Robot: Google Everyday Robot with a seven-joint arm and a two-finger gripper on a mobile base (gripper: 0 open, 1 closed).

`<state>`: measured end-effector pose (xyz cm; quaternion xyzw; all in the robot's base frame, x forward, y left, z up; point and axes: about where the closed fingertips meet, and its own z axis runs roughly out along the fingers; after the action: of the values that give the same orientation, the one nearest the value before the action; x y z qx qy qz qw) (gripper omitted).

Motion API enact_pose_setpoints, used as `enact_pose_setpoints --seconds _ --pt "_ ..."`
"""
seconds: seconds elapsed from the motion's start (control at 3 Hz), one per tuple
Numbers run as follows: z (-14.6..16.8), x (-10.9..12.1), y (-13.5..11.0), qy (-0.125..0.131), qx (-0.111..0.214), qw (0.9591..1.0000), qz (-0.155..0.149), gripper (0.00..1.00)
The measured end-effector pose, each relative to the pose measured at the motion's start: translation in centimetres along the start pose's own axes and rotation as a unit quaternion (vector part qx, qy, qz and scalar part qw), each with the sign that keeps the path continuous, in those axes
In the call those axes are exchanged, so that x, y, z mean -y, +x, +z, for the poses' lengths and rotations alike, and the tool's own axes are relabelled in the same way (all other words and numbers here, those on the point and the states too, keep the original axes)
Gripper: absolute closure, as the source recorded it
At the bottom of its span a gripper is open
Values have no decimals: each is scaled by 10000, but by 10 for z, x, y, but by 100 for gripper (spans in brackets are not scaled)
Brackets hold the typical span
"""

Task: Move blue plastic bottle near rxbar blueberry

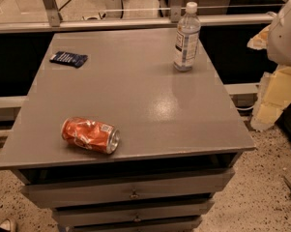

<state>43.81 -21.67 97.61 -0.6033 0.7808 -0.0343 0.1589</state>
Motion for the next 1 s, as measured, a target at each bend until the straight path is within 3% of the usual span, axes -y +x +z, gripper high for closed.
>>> enact_pose_setpoints --seconds 0.67,1.0 --pt "16 12 1 67 62 9999 81 0" --pt "53 45 -7 347 113 9991 199 0"
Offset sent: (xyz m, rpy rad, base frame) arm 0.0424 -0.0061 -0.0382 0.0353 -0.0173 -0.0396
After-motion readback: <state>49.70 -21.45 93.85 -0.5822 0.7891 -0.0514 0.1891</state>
